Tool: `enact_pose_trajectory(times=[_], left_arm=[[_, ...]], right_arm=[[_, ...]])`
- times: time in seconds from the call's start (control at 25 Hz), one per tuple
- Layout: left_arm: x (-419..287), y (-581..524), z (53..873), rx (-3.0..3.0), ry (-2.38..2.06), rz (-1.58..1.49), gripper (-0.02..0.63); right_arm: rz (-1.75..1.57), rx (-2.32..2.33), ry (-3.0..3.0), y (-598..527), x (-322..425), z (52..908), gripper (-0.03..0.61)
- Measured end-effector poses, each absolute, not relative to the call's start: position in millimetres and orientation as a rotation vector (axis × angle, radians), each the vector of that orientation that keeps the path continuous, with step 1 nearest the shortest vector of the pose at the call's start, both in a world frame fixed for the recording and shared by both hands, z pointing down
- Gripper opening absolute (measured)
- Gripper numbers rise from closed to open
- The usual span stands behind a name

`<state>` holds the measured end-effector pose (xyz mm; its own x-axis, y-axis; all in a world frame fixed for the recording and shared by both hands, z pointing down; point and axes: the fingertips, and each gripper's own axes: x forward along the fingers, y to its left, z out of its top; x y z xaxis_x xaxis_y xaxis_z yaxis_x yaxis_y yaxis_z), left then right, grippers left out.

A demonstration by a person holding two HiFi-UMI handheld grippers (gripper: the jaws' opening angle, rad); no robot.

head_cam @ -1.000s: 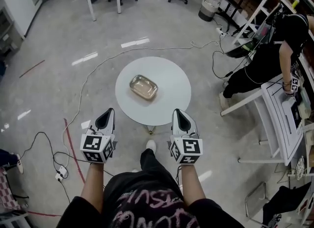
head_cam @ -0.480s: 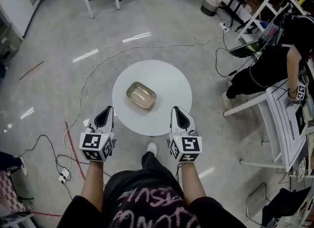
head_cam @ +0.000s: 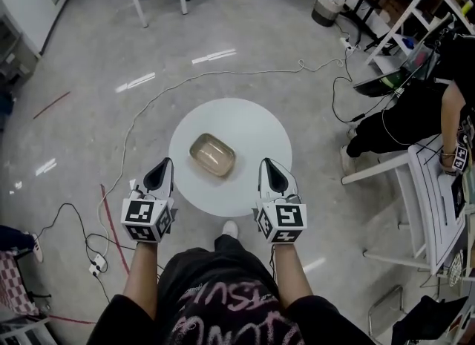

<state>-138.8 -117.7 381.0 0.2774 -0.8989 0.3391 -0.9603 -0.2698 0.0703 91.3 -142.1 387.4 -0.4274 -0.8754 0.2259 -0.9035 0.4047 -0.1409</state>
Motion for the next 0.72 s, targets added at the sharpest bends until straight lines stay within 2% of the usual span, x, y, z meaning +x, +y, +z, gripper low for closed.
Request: enact_pose_trajectory(times=[0.72], left_arm=[[-114, -123, 365, 2.342, -1.732, 0.379, -0.002]], right_arm=[[0.374, 1.595, -2.580, -152, 107, 379, -0.002]])
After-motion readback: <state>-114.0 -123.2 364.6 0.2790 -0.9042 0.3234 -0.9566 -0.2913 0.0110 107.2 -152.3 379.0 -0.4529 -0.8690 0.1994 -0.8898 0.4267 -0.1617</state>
